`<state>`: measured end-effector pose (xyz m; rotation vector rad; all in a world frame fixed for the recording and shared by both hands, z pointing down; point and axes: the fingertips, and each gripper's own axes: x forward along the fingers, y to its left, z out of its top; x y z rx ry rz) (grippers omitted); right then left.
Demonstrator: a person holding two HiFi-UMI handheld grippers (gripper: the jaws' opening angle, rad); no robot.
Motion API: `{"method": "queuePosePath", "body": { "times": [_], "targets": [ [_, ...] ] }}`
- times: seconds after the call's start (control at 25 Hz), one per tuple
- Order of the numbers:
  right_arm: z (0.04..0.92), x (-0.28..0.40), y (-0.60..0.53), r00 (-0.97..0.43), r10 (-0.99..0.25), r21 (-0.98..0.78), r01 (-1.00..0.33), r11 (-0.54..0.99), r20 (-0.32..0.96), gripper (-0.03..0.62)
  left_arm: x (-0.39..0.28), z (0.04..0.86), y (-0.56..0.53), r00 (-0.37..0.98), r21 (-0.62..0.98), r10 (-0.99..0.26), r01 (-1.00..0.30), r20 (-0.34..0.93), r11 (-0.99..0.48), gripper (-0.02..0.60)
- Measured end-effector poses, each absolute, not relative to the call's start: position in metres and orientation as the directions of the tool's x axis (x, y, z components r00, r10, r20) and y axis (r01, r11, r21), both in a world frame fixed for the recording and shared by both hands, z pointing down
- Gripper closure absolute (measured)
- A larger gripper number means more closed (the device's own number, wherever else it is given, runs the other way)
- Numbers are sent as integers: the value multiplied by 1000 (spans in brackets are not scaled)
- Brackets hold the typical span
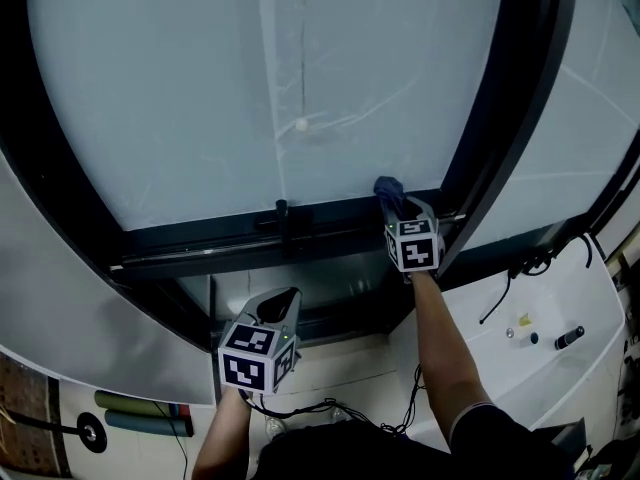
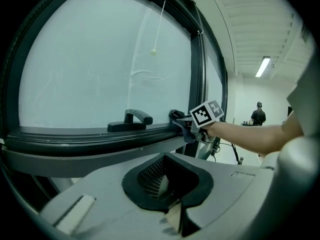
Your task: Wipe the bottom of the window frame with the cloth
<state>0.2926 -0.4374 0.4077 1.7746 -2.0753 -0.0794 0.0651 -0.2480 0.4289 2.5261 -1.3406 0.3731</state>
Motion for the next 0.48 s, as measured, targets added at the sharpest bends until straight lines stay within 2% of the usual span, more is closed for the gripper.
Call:
{"method": "queuePosePath", "body": {
  "times": [0.28, 0.48],
  "targets": [
    [407, 377, -443, -23, -966, 302, -948, 103, 258, 497, 106, 435, -257, 555, 119, -752, -825, 356, -552, 574],
    [406, 402, -445, -5, -971, 308, -948, 80, 238, 499, 129, 439, -256, 548, 121, -747, -828, 376, -547, 574]
  ]
}}
